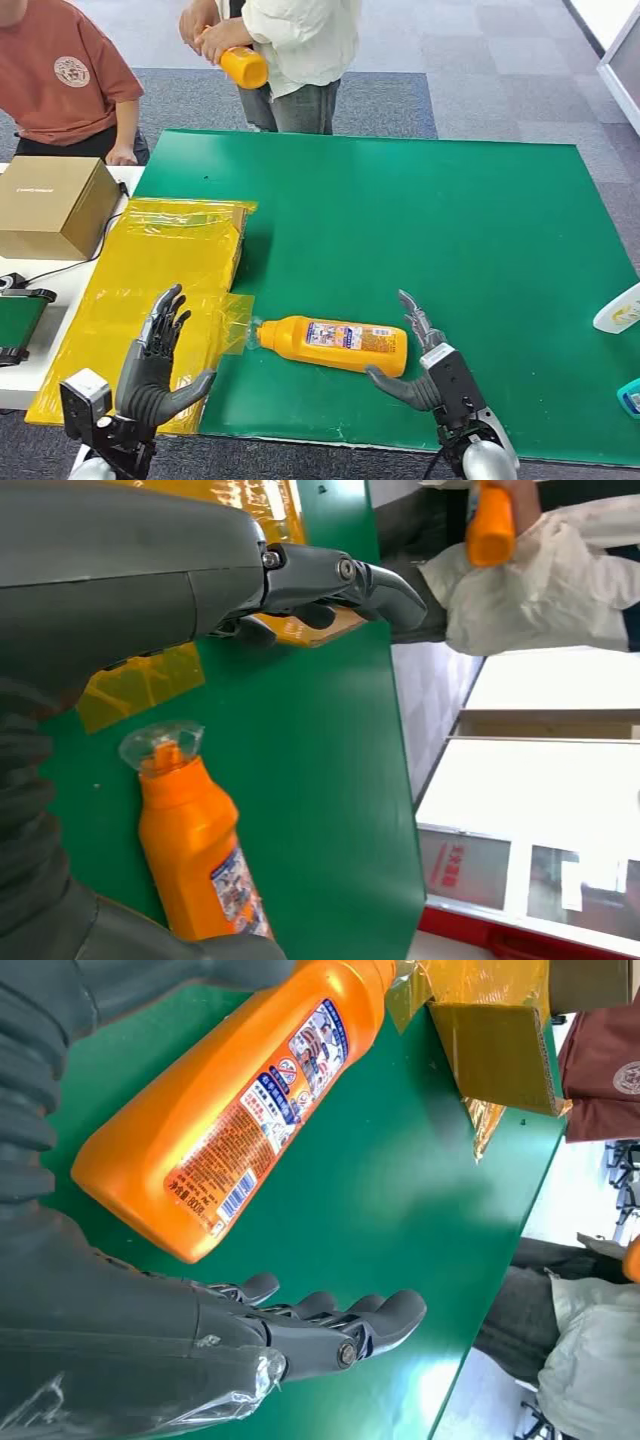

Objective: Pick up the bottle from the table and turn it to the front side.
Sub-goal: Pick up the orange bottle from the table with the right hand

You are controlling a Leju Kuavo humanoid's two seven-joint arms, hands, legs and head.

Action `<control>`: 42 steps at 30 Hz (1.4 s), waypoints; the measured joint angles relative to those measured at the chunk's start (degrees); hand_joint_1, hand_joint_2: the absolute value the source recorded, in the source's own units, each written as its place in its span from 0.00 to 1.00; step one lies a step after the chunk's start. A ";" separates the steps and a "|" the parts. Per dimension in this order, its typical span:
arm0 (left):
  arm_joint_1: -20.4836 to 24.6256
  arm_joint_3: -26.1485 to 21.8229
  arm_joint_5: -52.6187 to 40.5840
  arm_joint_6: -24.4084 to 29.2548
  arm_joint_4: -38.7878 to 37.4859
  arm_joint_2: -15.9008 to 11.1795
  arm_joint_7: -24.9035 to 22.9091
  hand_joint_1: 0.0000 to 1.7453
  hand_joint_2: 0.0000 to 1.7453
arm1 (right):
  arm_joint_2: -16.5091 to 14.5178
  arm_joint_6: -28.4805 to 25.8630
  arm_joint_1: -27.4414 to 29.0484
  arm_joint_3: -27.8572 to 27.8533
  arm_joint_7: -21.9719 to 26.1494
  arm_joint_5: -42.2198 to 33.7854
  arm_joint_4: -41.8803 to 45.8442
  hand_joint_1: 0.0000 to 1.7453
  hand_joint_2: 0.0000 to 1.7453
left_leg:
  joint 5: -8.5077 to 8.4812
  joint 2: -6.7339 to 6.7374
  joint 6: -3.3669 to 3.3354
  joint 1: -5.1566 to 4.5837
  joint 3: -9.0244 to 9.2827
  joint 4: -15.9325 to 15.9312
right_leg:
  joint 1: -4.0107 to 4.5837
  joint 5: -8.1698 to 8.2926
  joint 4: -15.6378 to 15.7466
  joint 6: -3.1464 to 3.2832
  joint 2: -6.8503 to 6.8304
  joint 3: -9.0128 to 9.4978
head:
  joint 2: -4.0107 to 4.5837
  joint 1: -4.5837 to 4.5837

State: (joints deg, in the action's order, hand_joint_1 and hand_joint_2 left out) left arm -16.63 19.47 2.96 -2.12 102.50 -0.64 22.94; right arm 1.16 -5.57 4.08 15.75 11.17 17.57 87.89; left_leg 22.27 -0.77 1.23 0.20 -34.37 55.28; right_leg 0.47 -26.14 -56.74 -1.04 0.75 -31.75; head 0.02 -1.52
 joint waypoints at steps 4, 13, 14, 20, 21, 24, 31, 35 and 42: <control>0.31 -0.27 -3.93 1.65 -2.26 -0.02 0.25 0.00 1.00 | -0.45 -1.07 -0.08 0.63 1.32 1.37 -0.96 0.00 1.00 | 0.00 0.00 0.00 0.00 0.00 0.00 | 0.00 0.00 0.00 0.00 0.00 0.00 | -0.01 0.01; 0.98 -1.93 -10.03 2.94 -7.86 -0.02 0.68 0.00 1.00 | -1.35 -2.79 -1.43 1.58 2.89 5.80 -4.07 0.00 1.00 | 0.00 0.00 0.00 0.00 0.00 0.00 | 0.00 0.00 0.00 0.00 0.00 0.00 | -0.01 0.01; 0.97 -2.05 -10.36 2.83 -8.10 -0.02 0.72 0.00 1.00 | -1.35 -2.84 -1.54 1.70 2.82 6.49 -4.33 0.00 1.00 | 0.00 0.00 0.00 0.00 -0.01 0.00 | 0.00 0.00 0.00 0.00 0.00 0.00 | -0.01 0.01; 0.95 -2.34 -11.76 2.07 -8.61 -0.03 0.79 0.00 1.00 | -1.35 -3.84 -2.04 2.57 0.99 13.12 -5.63 0.00 1.00 | 0.00 0.00 0.00 0.00 -0.01 0.00 | 0.00 0.00 0.00 0.00 0.00 0.00 | -0.01 0.01; 0.95 -2.34 -11.88 1.82 -8.62 -0.03 0.74 0.00 1.00 | -1.35 -4.31 -2.13 2.84 0.22 15.20 -5.88 0.00 1.00 | 0.00 0.00 0.00 0.00 -0.01 0.00 | 0.00 0.00 0.00 0.00 0.00 0.00 | -0.01 0.01; 0.95 -2.34 -12.09 0.74 -8.48 0.06 0.58 0.00 1.00 | -1.35 -6.07 -2.34 3.87 -2.52 23.54 -6.79 0.00 1.00 | 0.00 0.00 0.00 0.00 0.00 0.00 | 0.00 0.00 0.00 0.00 0.00 -0.01 | -0.02 0.01; 1.01 -2.34 -12.25 -1.03 -6.43 0.95 0.29 0.00 1.00 | -1.35 -8.80 -2.68 6.59 -6.72 37.54 -9.08 0.00 1.00 | 0.00 0.00 0.00 0.00 0.00 0.00 | 0.00 0.00 0.00 0.00 0.00 -0.01 | -0.01 0.00; 1.27 -2.33 -11.55 -2.98 -4.79 1.38 0.32 0.00 1.00 | -1.34 -10.39 -3.44 8.13 -9.11 45.32 -10.85 0.00 1.00 | 0.00 0.00 0.00 0.00 0.01 0.00 | 0.00 0.00 0.00 0.00 0.00 0.00 | -0.01 0.01; 2.60 -1.21 -10.66 -5.37 -3.02 2.21 0.15 0.00 1.00 | -1.33 -13.20 -6.95 11.44 -14.09 61.22 -17.33 0.00 1.00 | -0.02 0.01 -0.01 0.00 0.08 0.00 | 0.00 0.03 0.00 -0.01 0.00 0.06 | -0.01 0.01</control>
State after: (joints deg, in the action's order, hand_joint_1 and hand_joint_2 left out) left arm -14.03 18.27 -7.70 -7.49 99.47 1.56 23.09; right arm -0.17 -18.77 -2.87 27.19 -2.92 78.80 70.55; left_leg 22.25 -0.76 1.22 0.20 -34.28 55.28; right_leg 0.47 -26.11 -56.74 -1.06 0.76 -31.69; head 0.02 -1.51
